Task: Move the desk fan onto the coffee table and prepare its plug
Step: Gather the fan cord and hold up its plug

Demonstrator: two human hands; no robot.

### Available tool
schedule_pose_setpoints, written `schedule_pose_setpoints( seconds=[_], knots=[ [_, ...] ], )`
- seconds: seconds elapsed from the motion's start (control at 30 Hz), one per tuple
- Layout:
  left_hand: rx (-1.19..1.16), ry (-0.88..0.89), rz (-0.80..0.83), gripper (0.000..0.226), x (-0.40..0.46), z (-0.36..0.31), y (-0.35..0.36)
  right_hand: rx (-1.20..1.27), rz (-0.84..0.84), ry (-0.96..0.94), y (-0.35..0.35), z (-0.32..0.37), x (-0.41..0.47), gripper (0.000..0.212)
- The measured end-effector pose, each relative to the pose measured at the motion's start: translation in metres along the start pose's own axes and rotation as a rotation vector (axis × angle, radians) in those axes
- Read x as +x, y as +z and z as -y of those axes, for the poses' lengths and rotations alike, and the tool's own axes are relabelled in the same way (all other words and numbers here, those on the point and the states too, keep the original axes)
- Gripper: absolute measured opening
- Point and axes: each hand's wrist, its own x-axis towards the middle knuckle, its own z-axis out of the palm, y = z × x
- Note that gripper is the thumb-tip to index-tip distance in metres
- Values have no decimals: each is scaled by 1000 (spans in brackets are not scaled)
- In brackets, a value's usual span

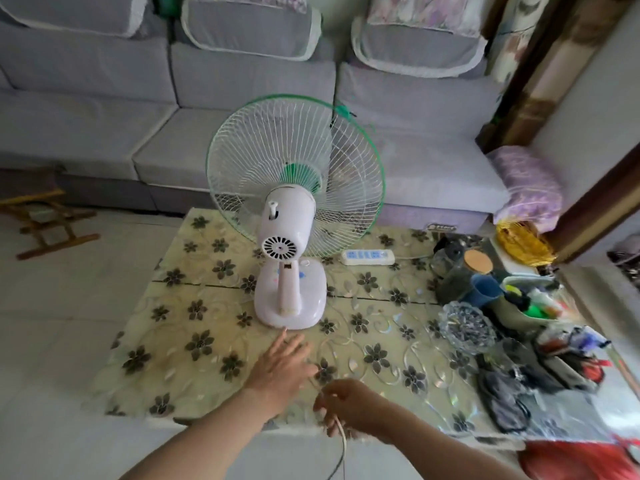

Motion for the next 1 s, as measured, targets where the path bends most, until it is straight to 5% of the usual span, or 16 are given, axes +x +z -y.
schedule_pose_setpoints(
  seconds=[0.1,0.23,0.37,0.47,0.6,0.7,1.0],
  knots=[
    [2,57,30,45,-14,-53,-38,-104,-52,-13,-13,25,-35,22],
    [89,-97,30,28,-37,-41,-77,-60,87,18,-26,40,-77,12],
    [127,-298,18,37,-51,-7,-90,-176,203,71,-23,31,-109,9],
    [165,-374,36,44,-56,-3,-103,-143,69,47,-25,19,-129,21],
    [10,0,-141,65,-69,-75,-129,-195,-139,-25,-20,32,-151,22],
    [62,194,-198,44,-73,-112,-160,-352,-286,-62,-24,57,-156,21],
    [389,-97,-111,36,-98,-76,-220,-696,-429,9,-70,57,-219,16]
  ],
)
